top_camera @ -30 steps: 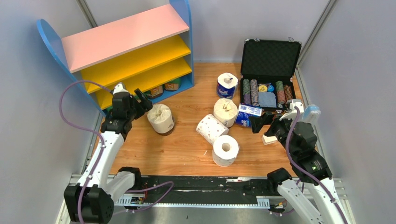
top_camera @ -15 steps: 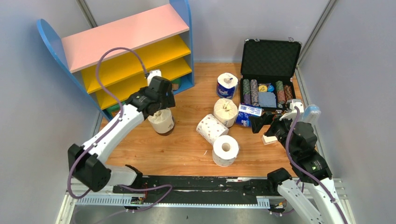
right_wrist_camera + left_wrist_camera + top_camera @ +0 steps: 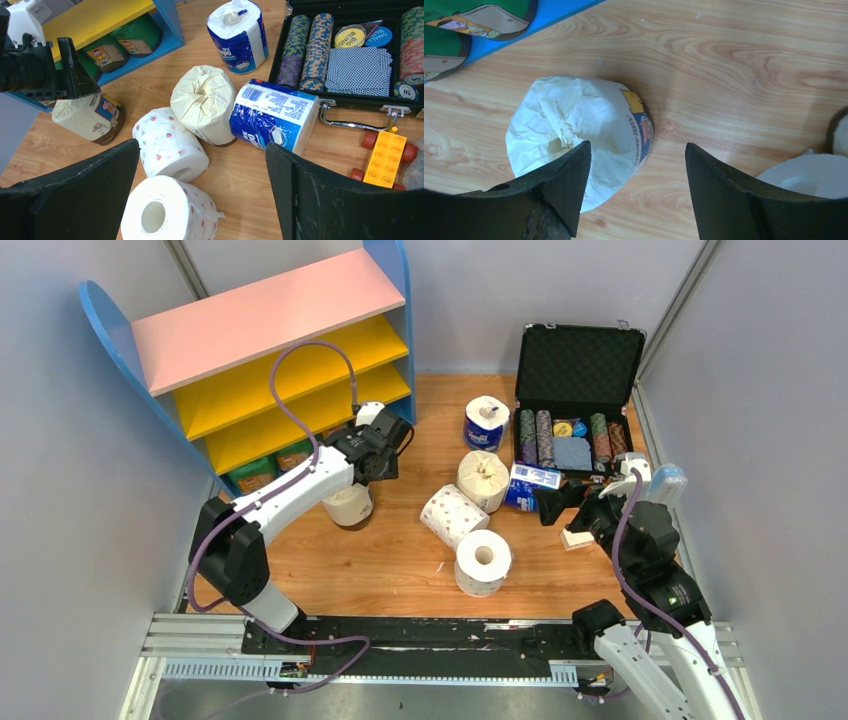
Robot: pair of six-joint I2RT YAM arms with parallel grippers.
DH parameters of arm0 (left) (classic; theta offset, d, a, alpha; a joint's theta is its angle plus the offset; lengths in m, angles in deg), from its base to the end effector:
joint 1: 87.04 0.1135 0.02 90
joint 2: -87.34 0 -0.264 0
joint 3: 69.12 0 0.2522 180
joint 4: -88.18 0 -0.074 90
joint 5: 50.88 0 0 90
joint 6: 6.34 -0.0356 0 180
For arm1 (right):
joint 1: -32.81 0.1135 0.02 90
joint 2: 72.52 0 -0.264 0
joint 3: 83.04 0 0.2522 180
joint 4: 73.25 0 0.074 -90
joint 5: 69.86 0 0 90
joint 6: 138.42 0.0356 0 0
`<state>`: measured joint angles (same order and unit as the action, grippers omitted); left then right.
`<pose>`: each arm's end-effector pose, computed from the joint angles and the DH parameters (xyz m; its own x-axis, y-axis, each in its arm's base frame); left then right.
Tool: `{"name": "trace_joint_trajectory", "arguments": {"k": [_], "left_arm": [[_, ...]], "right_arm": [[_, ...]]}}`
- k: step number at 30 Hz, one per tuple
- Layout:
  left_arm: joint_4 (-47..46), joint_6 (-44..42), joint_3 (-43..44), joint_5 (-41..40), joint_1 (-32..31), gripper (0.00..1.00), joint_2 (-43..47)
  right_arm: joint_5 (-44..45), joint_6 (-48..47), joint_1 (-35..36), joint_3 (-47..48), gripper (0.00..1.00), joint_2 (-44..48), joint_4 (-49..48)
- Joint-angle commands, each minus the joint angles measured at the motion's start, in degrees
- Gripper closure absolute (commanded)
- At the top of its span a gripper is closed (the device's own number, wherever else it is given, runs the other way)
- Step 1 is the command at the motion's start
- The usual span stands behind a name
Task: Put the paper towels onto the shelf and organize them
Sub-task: Pick up the paper towel from the center of the board.
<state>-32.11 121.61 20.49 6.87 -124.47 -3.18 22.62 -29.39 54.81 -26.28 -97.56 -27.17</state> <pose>0.2701 -0.1828 0.2828 -0.7339 -0.0932 -0.6728 -0.1841 0.9808 0.0650 0.0947 0.0366 0.3307 -0.3267 0.2193 -0.9193 -0.2421 0.9208 0.3057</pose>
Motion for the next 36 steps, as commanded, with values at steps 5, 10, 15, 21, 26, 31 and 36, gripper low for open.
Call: {"name": "trace_joint_trajectory", "arguments": {"k": [5, 10, 15, 21, 26, 31, 36], "left_arm": [[-0.4, 4.3, -3.1, -7.4, -0.2, 0.24, -1.1], [-0.2, 4.8, -5.1, -7.8, -0.2, 0.25, -1.0], [-0.3, 5.1, -7.3, -5.4, -0.2, 0.28, -0.2], [-2.2, 3.4, -9.6, -2.5, -0.2, 0.32, 2.6], [-4.0, 1.0, -10.5, -1.5, -0.1, 0.43, 3.7], [-7.2, -4.4, -10.9, 1.1, 1.0, 0.57, 6.3], [-12.6, -12.5, -13.2, 7.2, 3.9, 0.69, 11.9]], "right_arm": [[0.3, 0.6, 0.3, 0.2, 0.00, 0.4, -2.3], [0.2, 0.5, 0.3, 0.2, 0.00, 0.3, -2.2], [0.2, 0.6, 0.3, 0.2, 0.00, 0.2, -2.2], [0.2, 0.7, 0.3, 0.2, 0.00, 0.1, -2.3], [0.2, 0.7, 0.2, 0.2, 0.00, 0.2, -2.3], [0.2, 0.7, 0.3, 0.2, 0.00, 0.5, -2.3], [0.2, 0.7, 0.2, 0.2, 0.00, 0.6, -2.3]]}}
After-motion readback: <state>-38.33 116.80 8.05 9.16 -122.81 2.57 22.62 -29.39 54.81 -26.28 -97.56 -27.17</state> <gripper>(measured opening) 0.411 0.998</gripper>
